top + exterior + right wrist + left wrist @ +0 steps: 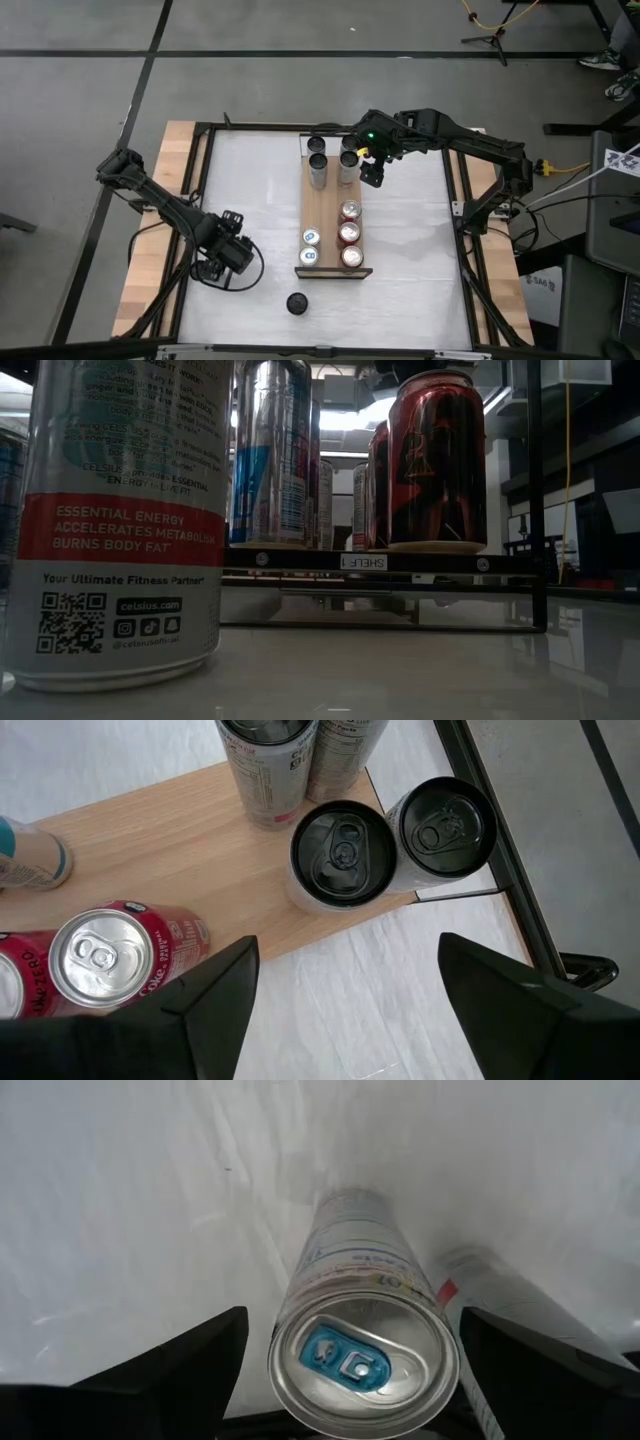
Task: Place canned beverage on shelf
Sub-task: Put the blue soda can on the shelf aligned with the other blue soda can
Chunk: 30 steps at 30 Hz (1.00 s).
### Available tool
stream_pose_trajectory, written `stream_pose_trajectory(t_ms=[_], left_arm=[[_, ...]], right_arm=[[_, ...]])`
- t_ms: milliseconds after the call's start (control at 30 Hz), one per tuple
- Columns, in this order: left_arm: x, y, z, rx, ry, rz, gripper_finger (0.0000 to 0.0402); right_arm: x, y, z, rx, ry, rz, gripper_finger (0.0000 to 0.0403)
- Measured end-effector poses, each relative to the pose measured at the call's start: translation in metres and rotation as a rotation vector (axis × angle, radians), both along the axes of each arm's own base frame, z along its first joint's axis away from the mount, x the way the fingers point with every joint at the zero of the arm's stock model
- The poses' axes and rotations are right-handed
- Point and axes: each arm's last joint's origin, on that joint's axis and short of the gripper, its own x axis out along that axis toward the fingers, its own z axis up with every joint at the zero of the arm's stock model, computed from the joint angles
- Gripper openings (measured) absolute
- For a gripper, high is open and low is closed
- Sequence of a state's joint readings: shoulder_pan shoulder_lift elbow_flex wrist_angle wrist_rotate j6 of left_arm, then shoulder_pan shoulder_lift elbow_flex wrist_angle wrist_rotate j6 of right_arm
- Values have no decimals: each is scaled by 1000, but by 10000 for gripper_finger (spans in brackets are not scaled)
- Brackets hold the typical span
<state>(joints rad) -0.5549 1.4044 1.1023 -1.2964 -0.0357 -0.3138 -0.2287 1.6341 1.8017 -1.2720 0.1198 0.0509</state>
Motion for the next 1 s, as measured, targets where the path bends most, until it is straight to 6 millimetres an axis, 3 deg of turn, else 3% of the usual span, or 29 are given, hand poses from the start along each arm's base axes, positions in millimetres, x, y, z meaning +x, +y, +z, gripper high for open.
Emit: stream_pose_trajectory(t_ms=[1000], left_arm=[[1,0,0,-4,-13,155,361]], right_arm=[[0,0,0,0,1,0,298]])
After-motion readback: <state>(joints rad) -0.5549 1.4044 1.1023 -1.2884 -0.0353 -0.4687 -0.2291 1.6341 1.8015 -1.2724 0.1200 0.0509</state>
